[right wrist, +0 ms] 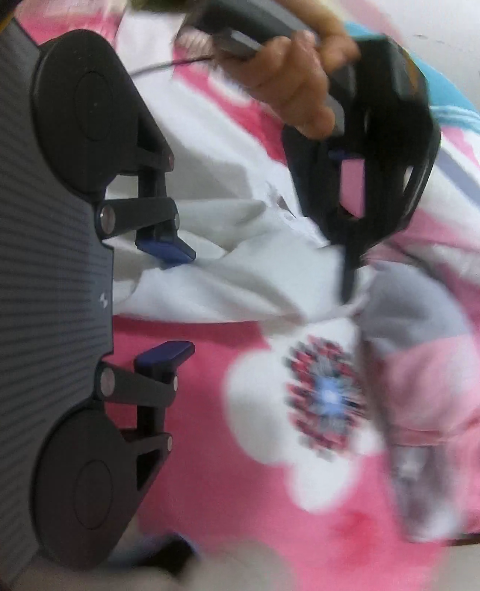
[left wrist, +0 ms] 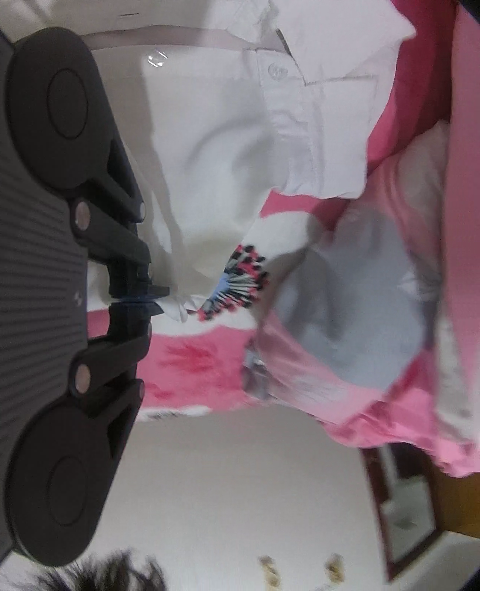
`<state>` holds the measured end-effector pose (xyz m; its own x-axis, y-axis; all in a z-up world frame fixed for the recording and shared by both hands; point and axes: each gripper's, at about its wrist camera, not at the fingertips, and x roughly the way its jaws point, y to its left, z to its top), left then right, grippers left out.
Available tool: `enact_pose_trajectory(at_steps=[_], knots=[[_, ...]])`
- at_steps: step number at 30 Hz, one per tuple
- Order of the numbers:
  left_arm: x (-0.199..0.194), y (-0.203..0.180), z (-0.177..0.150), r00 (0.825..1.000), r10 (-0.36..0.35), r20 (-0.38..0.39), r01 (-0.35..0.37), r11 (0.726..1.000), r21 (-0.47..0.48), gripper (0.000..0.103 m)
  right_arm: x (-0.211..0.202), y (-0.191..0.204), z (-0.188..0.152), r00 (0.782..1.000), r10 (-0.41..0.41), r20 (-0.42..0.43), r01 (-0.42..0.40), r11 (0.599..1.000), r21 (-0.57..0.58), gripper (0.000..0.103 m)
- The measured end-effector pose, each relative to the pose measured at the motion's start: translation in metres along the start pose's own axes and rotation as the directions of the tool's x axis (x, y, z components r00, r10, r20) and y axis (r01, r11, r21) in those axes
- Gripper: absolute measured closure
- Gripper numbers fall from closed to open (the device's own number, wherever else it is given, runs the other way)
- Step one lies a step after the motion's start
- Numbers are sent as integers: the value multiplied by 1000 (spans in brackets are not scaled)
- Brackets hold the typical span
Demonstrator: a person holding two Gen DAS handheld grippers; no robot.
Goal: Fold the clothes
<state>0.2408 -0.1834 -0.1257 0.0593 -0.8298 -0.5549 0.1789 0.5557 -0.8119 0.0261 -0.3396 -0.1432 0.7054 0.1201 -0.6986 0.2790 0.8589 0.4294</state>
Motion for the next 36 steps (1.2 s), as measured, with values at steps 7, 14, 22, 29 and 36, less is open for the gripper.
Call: enact_pose_trajectory(at_steps=[7,14,22,29,36], knots=[[-39,14,-13,975,-80,208,102,990,-97,101,-21,44,-5,997,4,82,13,980,-200,100],[5,9,-20,980,-114,163,123,991,-48,101,-32,7,-7,985,-150,87,150,989,8,100],[69,12,-22,998,40,53,-41,999,8,69,-16,-14,-24,943,-332,6,331,941,71,86],[-2,-15,-7,989,-12,150,9,1000,23,45,-32,-1,-25,926,-378,15,378,925,29,59],[-122,-22,6,981,124,153,-128,992,22,45,-68,20,-20,933,-356,51,357,934,-14,52]])
